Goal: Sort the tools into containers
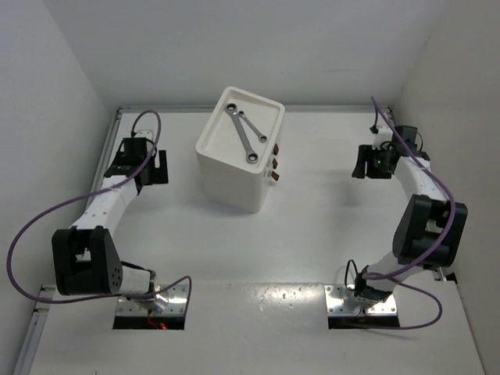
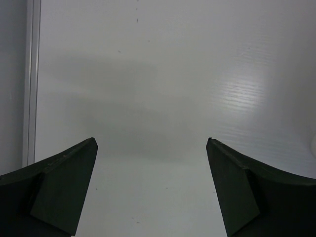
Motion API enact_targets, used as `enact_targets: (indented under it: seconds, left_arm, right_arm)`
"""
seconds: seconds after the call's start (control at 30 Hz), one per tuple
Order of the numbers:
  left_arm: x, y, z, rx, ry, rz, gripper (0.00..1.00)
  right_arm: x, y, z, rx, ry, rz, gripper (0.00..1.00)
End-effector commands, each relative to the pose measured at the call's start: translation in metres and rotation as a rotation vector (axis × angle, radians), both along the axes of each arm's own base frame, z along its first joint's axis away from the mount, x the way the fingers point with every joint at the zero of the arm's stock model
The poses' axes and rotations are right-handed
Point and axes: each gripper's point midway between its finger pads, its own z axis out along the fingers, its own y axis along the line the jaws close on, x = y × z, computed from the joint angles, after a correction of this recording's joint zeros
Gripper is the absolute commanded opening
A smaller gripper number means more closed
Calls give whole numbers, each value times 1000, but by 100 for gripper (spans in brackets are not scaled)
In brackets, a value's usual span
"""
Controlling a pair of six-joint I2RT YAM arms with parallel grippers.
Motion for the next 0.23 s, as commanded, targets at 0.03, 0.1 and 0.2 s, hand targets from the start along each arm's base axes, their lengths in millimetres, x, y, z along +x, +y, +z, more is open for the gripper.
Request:
enact_targets:
  seconds: [0.03,0.1,0.2]
  left_arm:
    - [9,17,27,31,-129,48,99]
    - [6,21,22,9,-120,49,99]
    - [6,23,22,-5,-123,57,99]
  right_arm:
    - [17,-15,29,-63,-137,11,59]
    - [17,-19,28,-64,-137,1,59]
    - [14,-18,22,-59,-119,1,59]
